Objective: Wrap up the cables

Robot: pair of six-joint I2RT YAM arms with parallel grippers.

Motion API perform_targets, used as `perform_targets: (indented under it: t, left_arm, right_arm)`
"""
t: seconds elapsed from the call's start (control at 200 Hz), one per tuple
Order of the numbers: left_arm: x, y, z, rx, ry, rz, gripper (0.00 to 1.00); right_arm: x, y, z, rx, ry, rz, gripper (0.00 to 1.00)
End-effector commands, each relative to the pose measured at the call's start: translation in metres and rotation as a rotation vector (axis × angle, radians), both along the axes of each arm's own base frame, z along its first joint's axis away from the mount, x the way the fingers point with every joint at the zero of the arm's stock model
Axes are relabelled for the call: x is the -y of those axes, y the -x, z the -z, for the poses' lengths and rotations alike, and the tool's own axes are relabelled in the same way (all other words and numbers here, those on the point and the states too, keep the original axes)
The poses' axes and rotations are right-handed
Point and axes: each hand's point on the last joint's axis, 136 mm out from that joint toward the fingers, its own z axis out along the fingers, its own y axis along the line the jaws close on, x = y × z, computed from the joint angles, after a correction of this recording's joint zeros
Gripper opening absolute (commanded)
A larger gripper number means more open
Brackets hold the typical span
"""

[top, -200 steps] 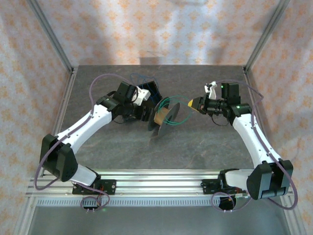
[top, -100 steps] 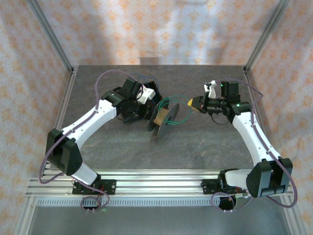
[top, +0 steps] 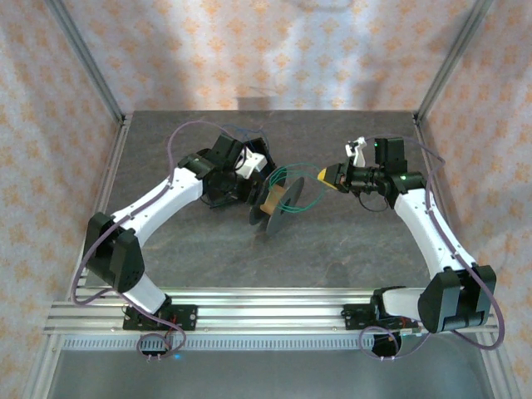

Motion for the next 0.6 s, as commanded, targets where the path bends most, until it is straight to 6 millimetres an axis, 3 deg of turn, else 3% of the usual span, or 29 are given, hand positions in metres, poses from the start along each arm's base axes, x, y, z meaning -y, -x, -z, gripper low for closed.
perform_targets:
  t: [0.0,0.34,0.596]
  left_arm:
    - [0.0077,-0.0053,-0.0120,0.031,0.028,0.022,0.55]
    - [0.0120,-0.0119,-0.0106,0.026,0.027,0.027,0.54]
    - [0.0126,-0.0118,-0.0050,0.019,0.023,0.027,0.41]
  right_arm:
    - [-0.0053,-0.0018,-0.0101,0.009,-0.032,-0.022,0.00]
    - [-0.0065,-0.0007,-0.0057,-0.009,-0.027,-0.030,0.00]
    - [-0.0086,-0.0020,-0.0023,-0.025,-0.028,-0.030,0.00]
